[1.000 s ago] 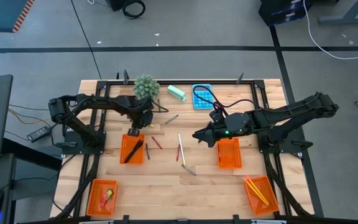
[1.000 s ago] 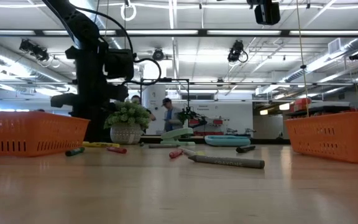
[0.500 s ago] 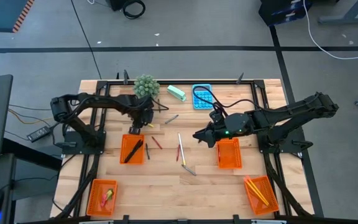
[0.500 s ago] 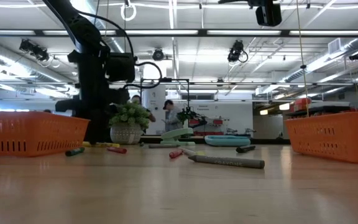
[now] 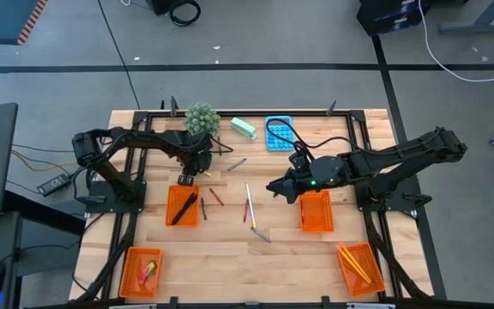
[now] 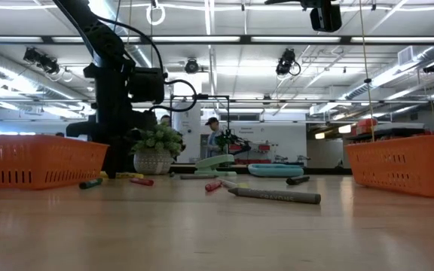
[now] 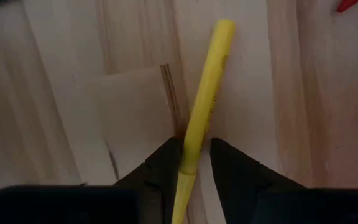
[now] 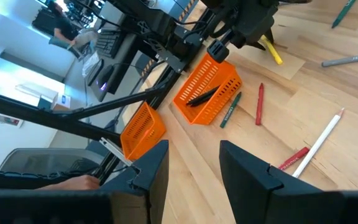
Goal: Sort crayons/erasers/pens/pencils in bins
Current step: Put the yellow pen into the top left orange basket
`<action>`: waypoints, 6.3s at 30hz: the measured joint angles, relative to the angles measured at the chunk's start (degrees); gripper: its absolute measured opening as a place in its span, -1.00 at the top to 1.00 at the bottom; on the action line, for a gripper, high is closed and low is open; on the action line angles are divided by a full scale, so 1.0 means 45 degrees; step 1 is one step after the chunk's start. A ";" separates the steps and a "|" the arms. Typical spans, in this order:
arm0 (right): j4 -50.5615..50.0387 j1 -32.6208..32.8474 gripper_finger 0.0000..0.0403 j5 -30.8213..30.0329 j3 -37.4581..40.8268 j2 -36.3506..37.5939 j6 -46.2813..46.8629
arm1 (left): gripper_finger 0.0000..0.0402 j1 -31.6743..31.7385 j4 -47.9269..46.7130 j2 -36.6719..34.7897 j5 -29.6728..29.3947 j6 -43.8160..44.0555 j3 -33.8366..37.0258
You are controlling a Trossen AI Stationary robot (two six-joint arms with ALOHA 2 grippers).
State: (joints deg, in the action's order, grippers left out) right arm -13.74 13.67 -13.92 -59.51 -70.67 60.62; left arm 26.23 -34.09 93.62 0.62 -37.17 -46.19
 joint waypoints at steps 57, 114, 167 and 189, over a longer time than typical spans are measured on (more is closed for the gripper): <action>0.0010 0.0000 0.27 0.0007 0.0000 0.0000 0.0159 | 0.18 0.0477 -0.2092 0.0034 -0.0987 0.0253 -0.1780; 0.0015 0.0000 0.27 -0.0003 -0.0004 0.0000 0.0080 | 0.56 0.0437 -0.4437 0.0581 -0.0034 0.2001 -0.1912; -0.0905 0.0000 0.27 0.0687 -0.0005 0.0005 -0.2793 | 0.64 -0.9735 -0.6012 -0.5144 -0.0524 2.4026 -0.0559; -0.0918 -0.0019 0.27 0.0288 -0.0005 0.0005 -0.2572 | 0.58 -1.0000 -0.1984 -0.5140 -0.0661 2.5467 0.2324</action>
State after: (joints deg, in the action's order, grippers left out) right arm -17.87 13.58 -12.63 -59.53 -70.65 49.05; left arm -18.76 -43.02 70.49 -2.35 77.43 -35.74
